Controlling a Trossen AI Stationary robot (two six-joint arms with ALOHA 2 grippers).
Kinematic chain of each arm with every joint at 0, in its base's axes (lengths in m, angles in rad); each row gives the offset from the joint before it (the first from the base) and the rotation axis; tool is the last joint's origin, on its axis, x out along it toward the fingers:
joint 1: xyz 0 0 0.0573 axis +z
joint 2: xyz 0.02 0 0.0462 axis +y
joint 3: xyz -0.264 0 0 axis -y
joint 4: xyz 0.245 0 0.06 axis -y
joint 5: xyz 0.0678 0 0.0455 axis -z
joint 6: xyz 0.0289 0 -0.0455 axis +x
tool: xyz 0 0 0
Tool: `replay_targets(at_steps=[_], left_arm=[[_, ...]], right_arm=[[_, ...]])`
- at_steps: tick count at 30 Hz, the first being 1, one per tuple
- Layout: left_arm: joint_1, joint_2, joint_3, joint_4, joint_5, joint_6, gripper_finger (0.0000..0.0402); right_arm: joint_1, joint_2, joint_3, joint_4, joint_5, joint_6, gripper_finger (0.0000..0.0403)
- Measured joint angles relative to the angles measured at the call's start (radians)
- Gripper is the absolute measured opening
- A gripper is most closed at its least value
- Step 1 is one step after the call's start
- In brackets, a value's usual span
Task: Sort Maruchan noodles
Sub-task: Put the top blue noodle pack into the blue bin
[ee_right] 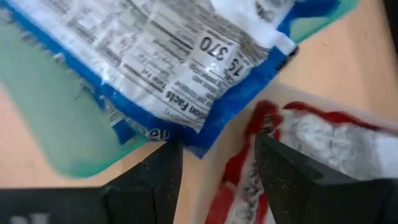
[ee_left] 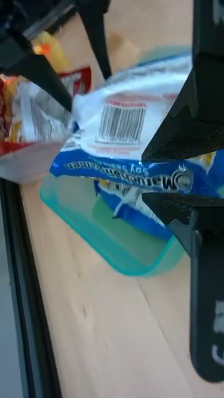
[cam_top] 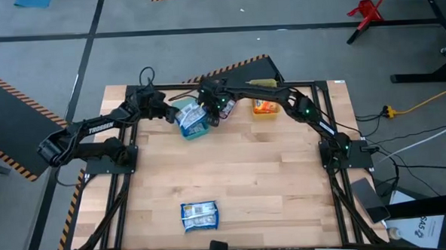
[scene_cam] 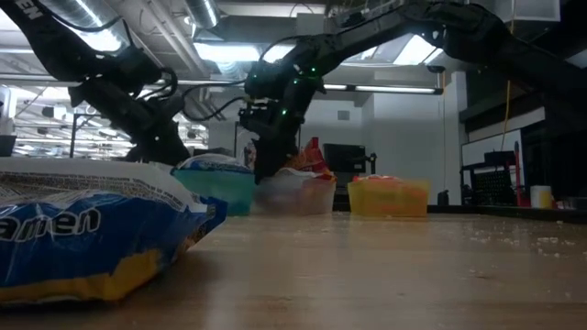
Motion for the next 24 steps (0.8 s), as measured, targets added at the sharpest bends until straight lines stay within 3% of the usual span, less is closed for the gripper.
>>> replay_targets(at_steps=[6,11,17,24], left_arm=[[0.000,0.000,0.000,-0.056,-0.102,0.077,0.0082],[0.000,0.000,0.000,-0.066,-0.103,0.128,0.0082],[0.000,0.000,0.000,-0.062,-0.027,0.170,0.0082],[0.000,-0.003,0.000,-0.009,0.186,0.171,0.0082]], right_arm=[[0.000,0.000,-0.003,0.066,0.075,0.003,0.0186],[0.000,0.000,-0.003,0.137,0.075,0.004,0.0186],[0.000,0.000,-0.003,0.224,0.042,0.005,0.0186],[0.000,0.000,-0.003,0.301,0.005,0.005,0.0186]])
